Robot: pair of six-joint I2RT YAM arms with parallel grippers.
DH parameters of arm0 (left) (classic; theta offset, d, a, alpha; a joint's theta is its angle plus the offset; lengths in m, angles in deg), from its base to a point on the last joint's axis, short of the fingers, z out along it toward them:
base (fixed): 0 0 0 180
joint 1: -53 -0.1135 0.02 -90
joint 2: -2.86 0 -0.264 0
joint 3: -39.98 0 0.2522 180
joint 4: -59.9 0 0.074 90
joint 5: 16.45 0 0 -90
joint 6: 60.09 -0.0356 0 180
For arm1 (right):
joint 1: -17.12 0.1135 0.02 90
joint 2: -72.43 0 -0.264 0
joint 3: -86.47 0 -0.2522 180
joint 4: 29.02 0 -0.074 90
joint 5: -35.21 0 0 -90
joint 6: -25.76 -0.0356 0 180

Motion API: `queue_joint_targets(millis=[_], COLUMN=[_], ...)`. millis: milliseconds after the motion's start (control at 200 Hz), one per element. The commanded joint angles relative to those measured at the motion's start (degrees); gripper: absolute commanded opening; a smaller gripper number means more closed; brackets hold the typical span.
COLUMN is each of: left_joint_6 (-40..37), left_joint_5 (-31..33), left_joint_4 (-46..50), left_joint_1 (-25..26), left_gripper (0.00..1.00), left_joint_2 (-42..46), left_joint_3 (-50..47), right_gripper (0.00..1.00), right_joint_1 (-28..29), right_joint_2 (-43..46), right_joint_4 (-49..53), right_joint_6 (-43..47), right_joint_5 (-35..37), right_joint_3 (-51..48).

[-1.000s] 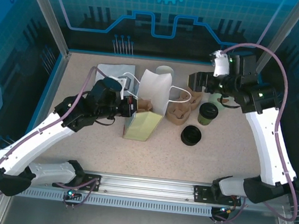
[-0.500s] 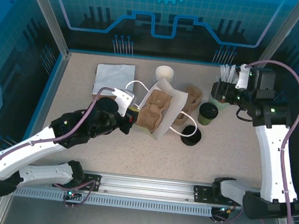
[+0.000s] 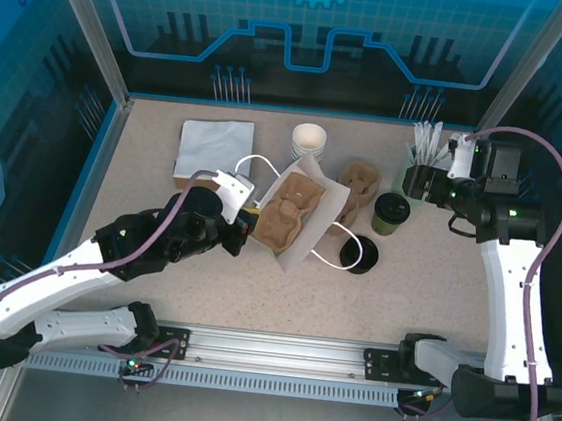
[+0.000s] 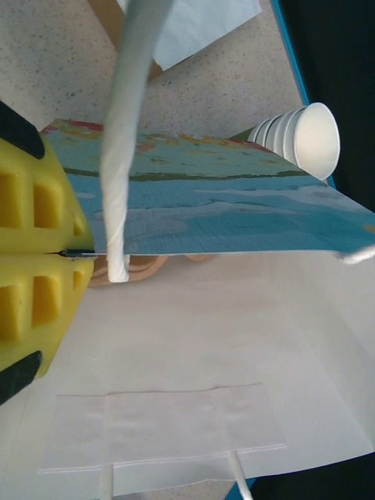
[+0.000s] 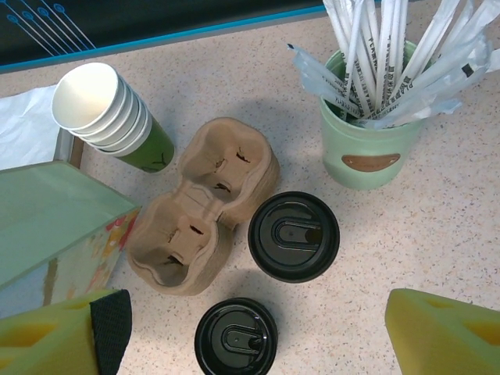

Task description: Pack the takeout coffee

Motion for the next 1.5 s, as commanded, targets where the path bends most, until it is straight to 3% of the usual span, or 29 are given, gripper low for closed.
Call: queue_joint_targets(millis=[0, 130, 280, 405, 510, 680, 1106, 1286, 1496], left_joint_6=[5.83, 7.91, 4.49, 2.88, 2.59, 0.05, -12.21, -13.11, -9.73], left_joint_5=[0.09, -1.19, -1.05, -2.00, -2.70, -5.01, -4.95, -5.31, -5.01], left_joint_4=[1.26, 0.99, 0.15, 0.17, 1.93, 4.70, 9.50, 10.89, 11.78], left_joint_1=[0.41, 0.41, 0.41, 0.41, 0.41, 0.41, 0.41, 0.41, 0.41], left_gripper=[0.00, 0.00, 0.00, 0.00, 0.00, 0.00, 0.01, 0.01, 0.01], left_joint_2=[0.05, 0.68, 2.22, 2.03, 1.15, 1.84, 5.73, 4.23, 1.89], left_joint_3=[3.38, 3.78, 1.80, 1.45, 2.60, 2.73, 2.39, 4.38, 6.91], right_gripper=[0.87, 0.87, 0.83, 0.80, 0.75, 0.73, 0.78, 0.77, 0.74], right_joint_1=[-0.85, -0.92, -0.65, 3.15, 9.17, 18.33, 28.12, 31.09, 38.29], right_joint_2=[-0.37, -1.18, -2.23, -2.49, -3.07, -4.08, -1.61, 0.00, -1.69], right_joint_4=[0.19, 0.16, -0.77, 0.42, 3.26, 6.41, 4.87, 2.21, 4.34], right_joint_6=[0.50, 0.89, 2.44, 5.00, 7.44, 8.48, 12.68, 12.69, 12.36], right_joint_5=[-1.97, -4.75, -15.37, -20.22, -19.88, -13.20, -5.61, -11.06, -8.72], right_joint_3=[-0.63, -0.53, 1.32, 4.91, 9.33, 13.47, 11.91, 11.61, 12.73])
